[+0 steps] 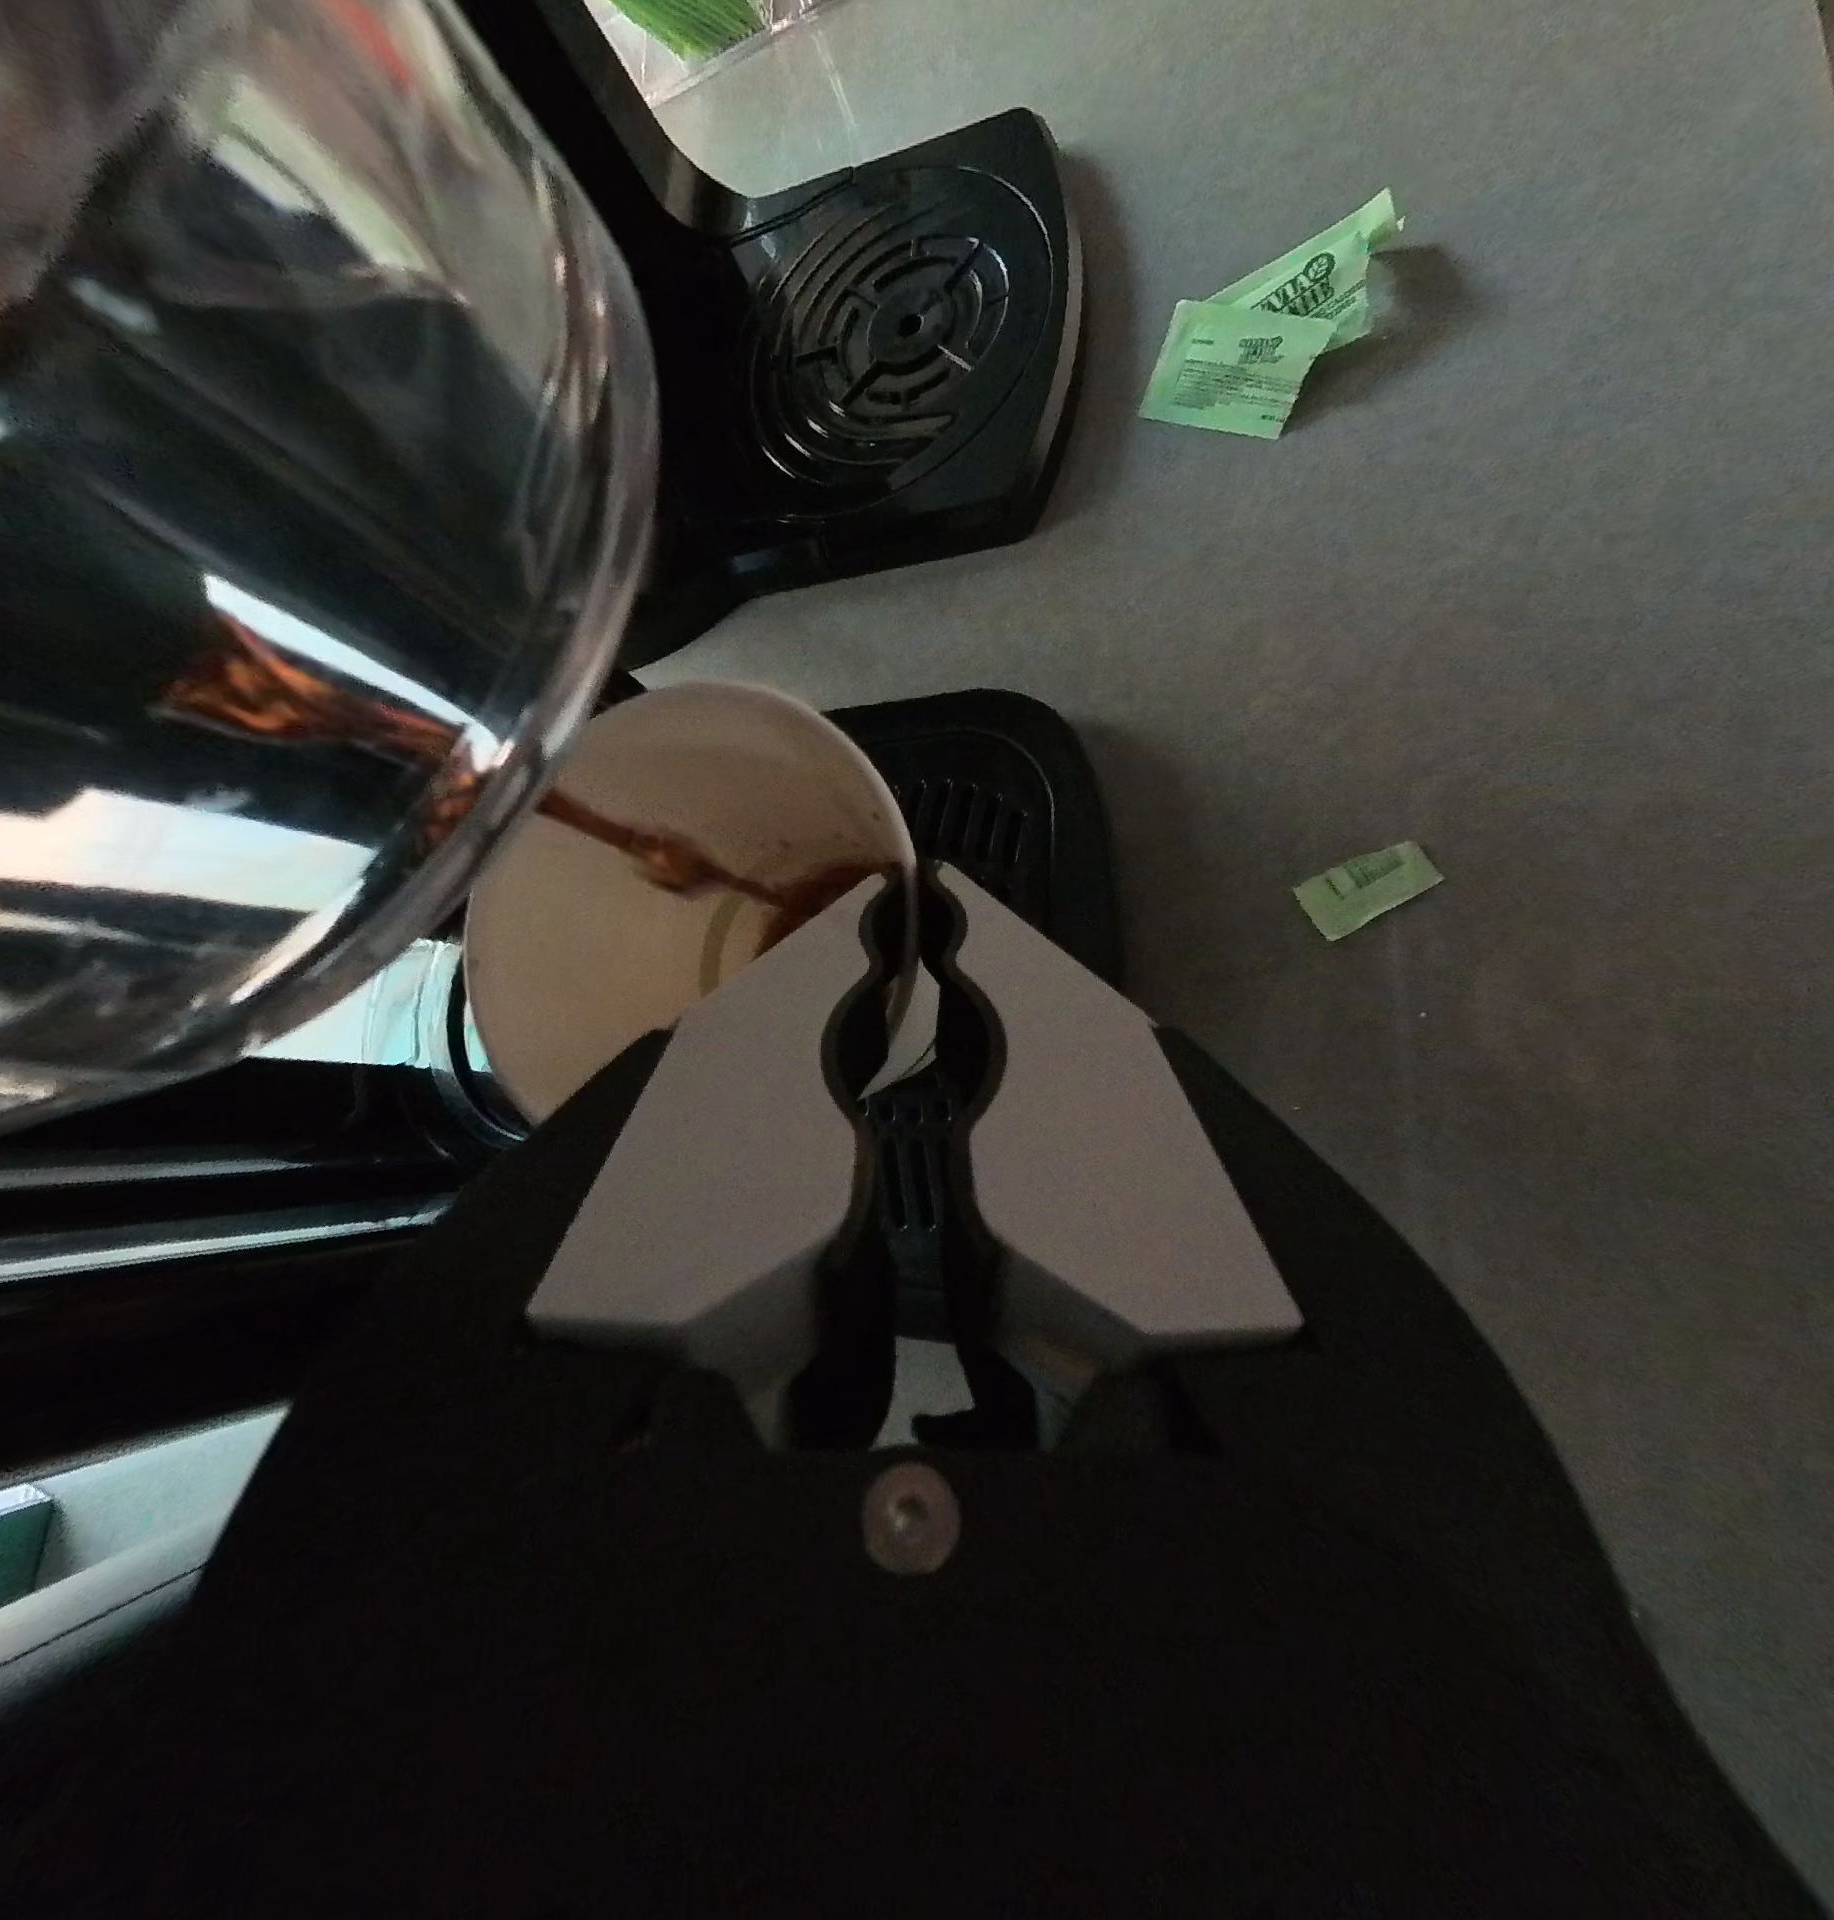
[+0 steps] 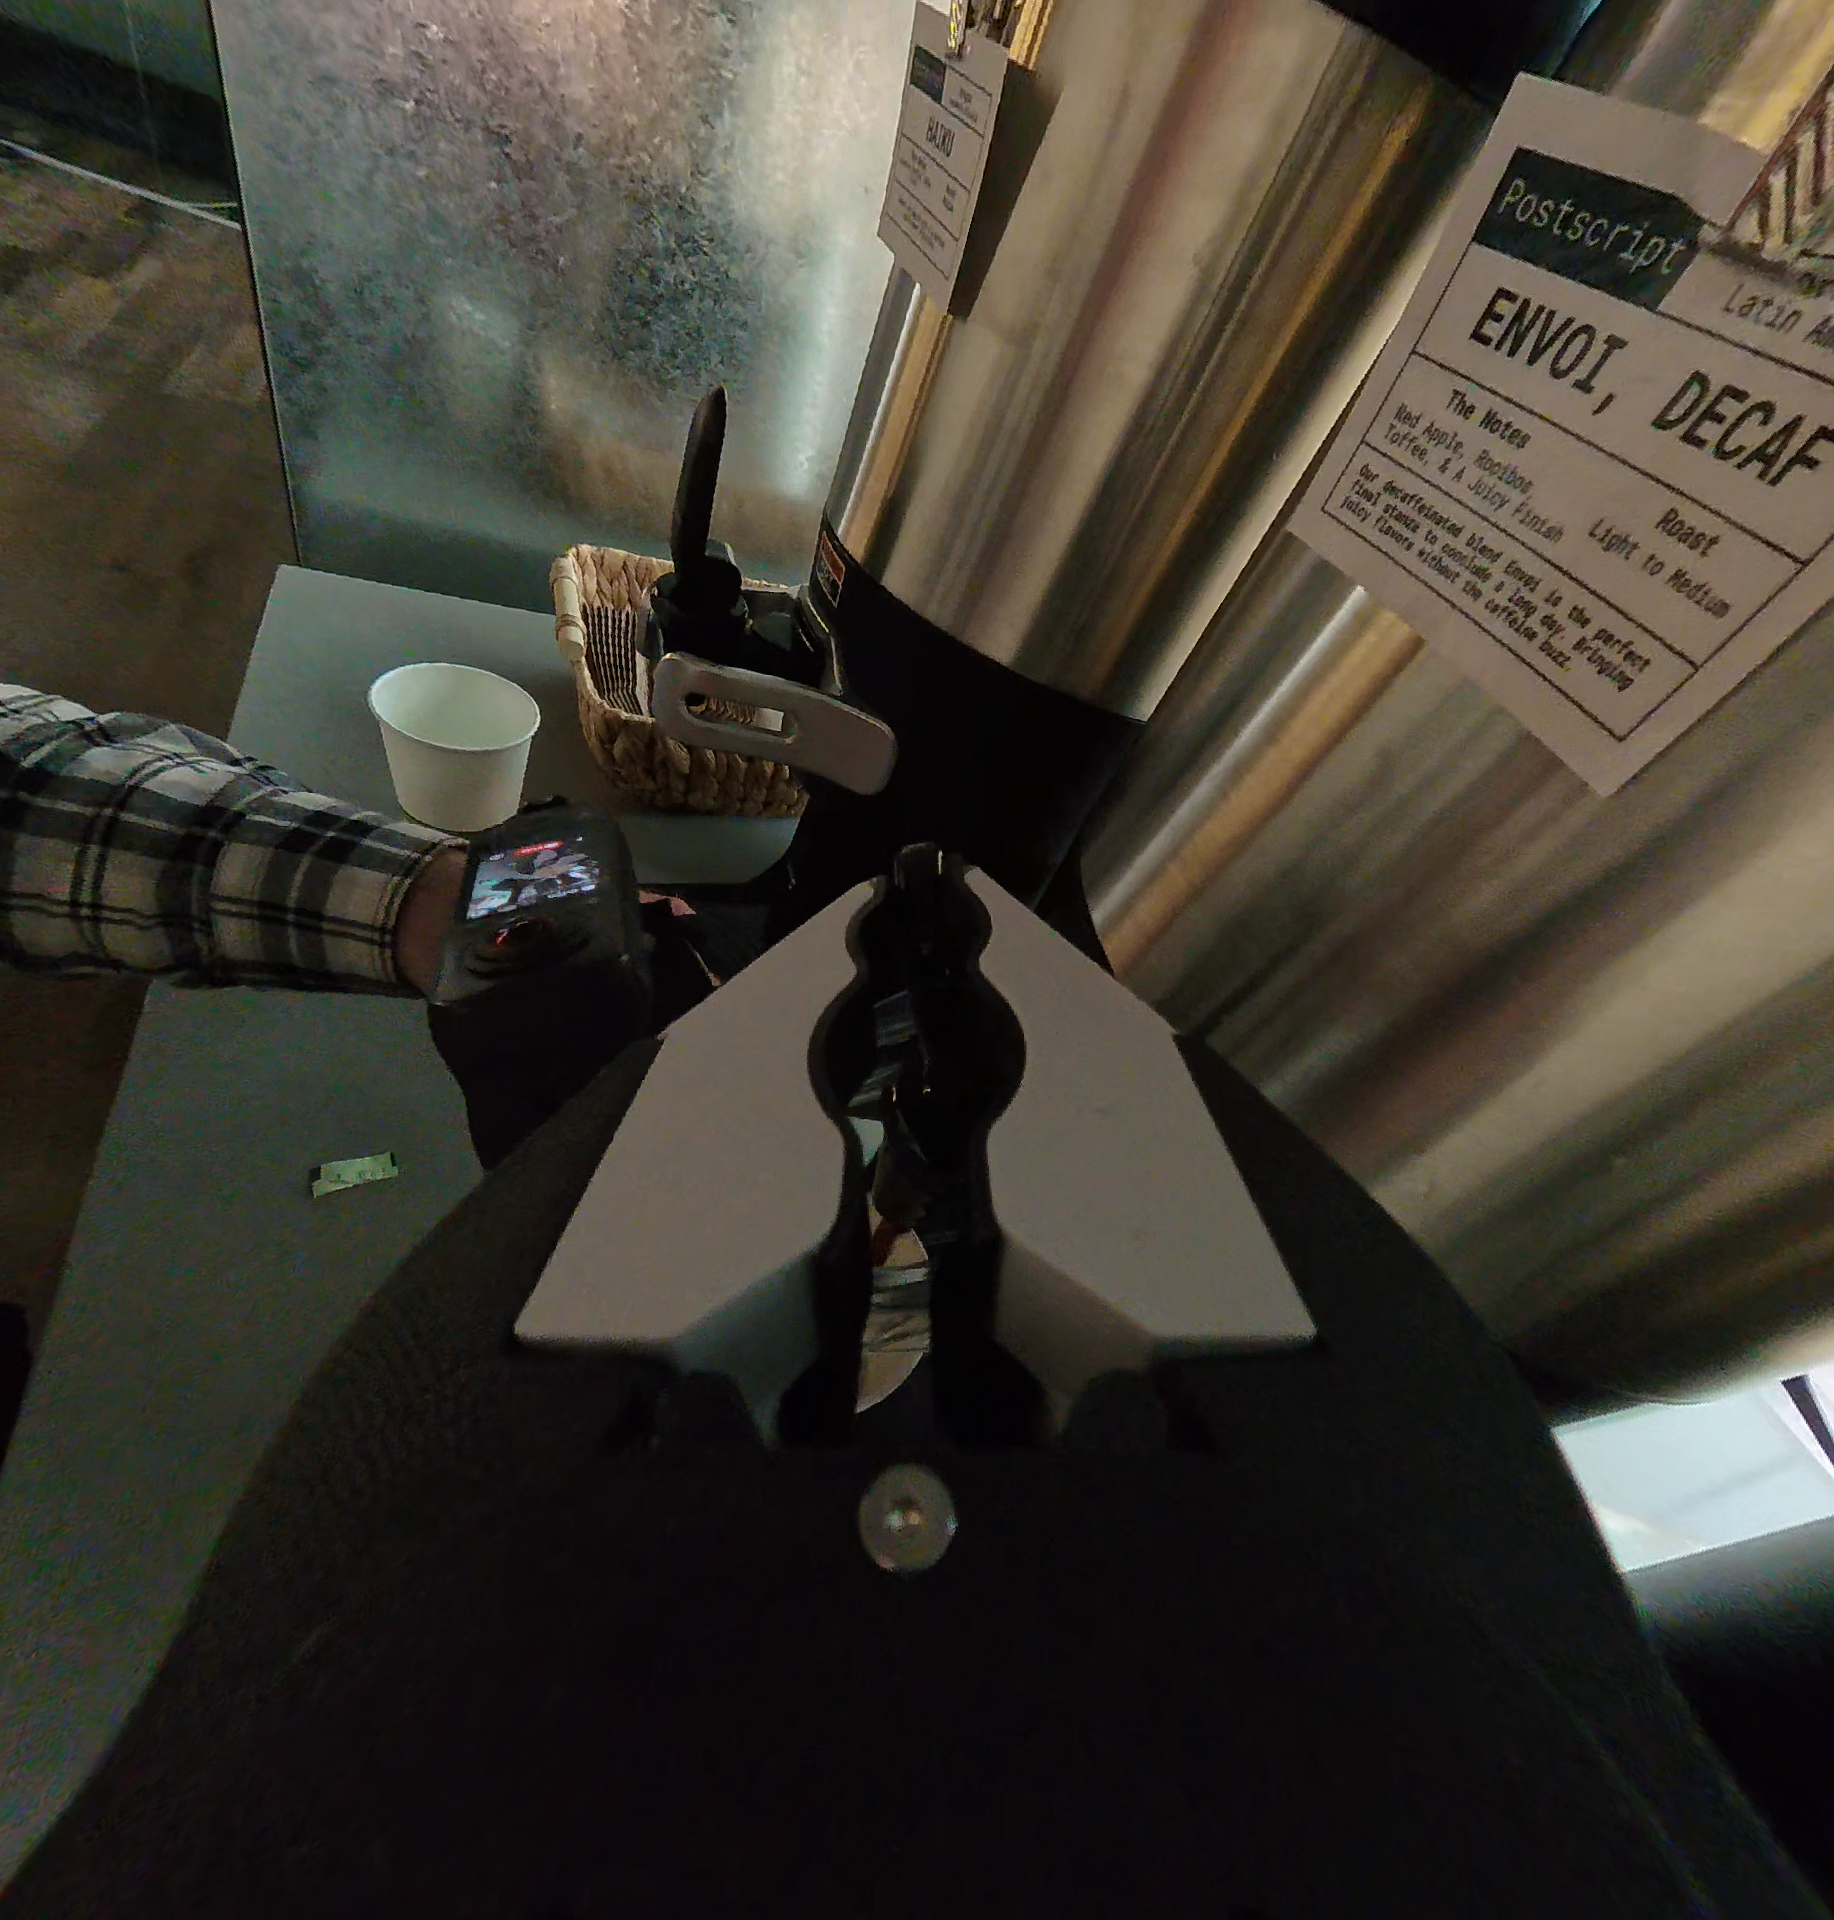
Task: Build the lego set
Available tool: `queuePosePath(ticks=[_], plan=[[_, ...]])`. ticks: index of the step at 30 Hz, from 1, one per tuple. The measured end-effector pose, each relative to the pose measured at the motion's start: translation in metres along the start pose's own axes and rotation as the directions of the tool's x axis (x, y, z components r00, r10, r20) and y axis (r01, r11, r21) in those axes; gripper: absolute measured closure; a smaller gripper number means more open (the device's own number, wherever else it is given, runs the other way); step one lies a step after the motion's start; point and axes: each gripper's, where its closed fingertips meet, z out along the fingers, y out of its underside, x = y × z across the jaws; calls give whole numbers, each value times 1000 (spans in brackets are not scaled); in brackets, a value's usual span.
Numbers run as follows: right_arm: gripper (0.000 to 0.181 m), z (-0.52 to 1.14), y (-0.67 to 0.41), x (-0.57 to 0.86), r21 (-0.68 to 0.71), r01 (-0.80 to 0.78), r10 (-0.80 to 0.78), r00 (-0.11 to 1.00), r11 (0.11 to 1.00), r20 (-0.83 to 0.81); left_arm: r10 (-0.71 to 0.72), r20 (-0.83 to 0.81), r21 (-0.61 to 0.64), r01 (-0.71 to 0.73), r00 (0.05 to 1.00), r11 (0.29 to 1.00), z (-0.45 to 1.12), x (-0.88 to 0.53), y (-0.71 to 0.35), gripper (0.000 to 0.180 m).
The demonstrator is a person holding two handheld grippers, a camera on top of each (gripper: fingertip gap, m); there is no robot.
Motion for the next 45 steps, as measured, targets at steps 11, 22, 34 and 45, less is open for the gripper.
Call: queuePosePath(ticks=[11,22,34,45], plan=[[174,0,0,-1,10,-3,3,1000,1000,1,-2,-22,-19,1,1000,1000,8,2,4,180],[174,0,-1,1,18,-13,13,1000,1000,9,-7,-33,-20,6,999,1000,9,2,4,180],[174,0,-1,1,22,-19,19,1000,1000,12,-8,-55,-31,6,998,999,10,1,4,180],[174,0,-1,3,24,-25,24,1000,999,16,31,-14,-12,-31,999,999,10,2,3,161]])
